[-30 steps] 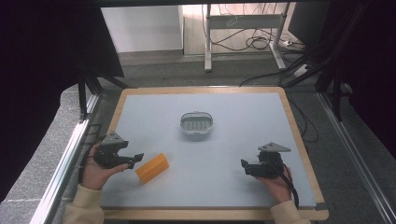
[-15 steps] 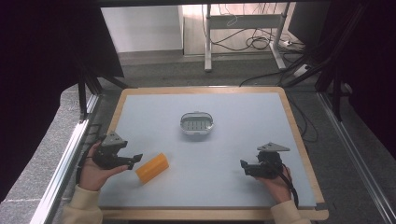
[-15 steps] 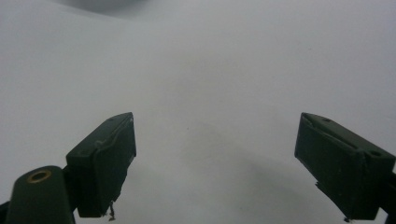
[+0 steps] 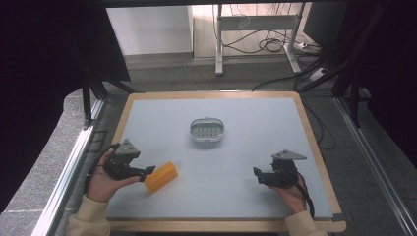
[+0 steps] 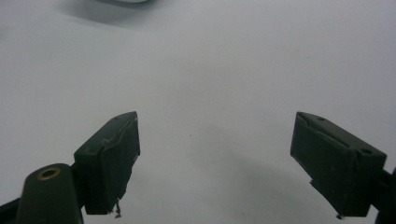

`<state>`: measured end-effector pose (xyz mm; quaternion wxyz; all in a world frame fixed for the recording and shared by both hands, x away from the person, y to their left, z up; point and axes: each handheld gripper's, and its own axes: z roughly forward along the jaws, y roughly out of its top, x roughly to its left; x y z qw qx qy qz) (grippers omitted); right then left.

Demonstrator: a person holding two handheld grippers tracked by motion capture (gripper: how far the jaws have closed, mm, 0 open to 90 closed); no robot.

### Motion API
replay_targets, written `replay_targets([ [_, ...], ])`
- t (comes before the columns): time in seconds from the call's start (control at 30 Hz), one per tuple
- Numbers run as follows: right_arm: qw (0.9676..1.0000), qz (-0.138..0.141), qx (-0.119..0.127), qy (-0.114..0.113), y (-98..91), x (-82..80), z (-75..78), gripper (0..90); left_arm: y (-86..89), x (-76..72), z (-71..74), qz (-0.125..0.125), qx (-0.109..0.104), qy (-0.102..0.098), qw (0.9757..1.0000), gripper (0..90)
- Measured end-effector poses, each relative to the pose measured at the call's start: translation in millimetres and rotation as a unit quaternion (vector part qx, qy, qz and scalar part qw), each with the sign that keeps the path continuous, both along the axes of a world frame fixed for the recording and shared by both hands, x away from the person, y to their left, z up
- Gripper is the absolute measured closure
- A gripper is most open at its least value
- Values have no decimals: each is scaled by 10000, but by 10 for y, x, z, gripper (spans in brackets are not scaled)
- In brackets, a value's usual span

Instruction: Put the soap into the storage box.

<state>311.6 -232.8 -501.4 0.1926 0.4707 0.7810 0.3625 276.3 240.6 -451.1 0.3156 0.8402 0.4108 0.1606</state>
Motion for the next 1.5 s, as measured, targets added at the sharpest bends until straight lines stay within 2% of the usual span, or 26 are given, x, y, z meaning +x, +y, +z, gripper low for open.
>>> replay_targets([
  [0.13, 10000, 19, -6, -25, 3, -5, -1, 163, -20, -5, 9, -41, -4, 32, 10000, 233],
  [0.3, 9998, 8, 16, -192, 17, -26, 21, 183, -114, 6, 0, -171, 42, 128, 9998, 239],
  [0.33, 9998, 8, 16, -192, 17, -26, 21, 183, -114, 6, 0, -171, 42, 128, 9998, 241],
  [0.5, 9999, 20, -26, -159, 17, -24, 12, 183, -233, 33, -70, -344, 144, 378, 9986, 254],
  [0.63, 9998, 40, -87, -155, 22, -22, 2, 182, -270, 36, -85, -357, 194, 402, 9984, 258],
  [0.73, 9998, 58, -44, -171, 22, -19, 5, 182, -288, 37, -90, -344, 169, 461, 9982, 277],
  [0.93, 9998, 64, -66, -147, 20, -18, -2, 182, -322, 47, -111, -373, 272, 490, 9977, 304],
  [1.0, 9998, 83, -62, -148, 22, -18, -5, 182, -355, 58, -124, -426, 297, 548, 9971, 313],
  [1.03, 9998, 108, -67, -152, 29, -19, -10, 182, -391, 73, -128, -491, 385, 592, 9963, 316],
  [1.33, 9997, 153, -145, -156, 46, -20, -20, 181, -472, 146, -237, -503, 606, 884, 9930, 358],
  [1.43, 9997, 150, -148, -139, 43, -19, -23, 181, -494, 200, -285, -509, 647, 1107, 9904, 389],
  [1.5, 9996, 151, -169, -140, 46, -16, -27, 181, -513, 225, -296, -562, 659, 1173, 9893, 414],
])
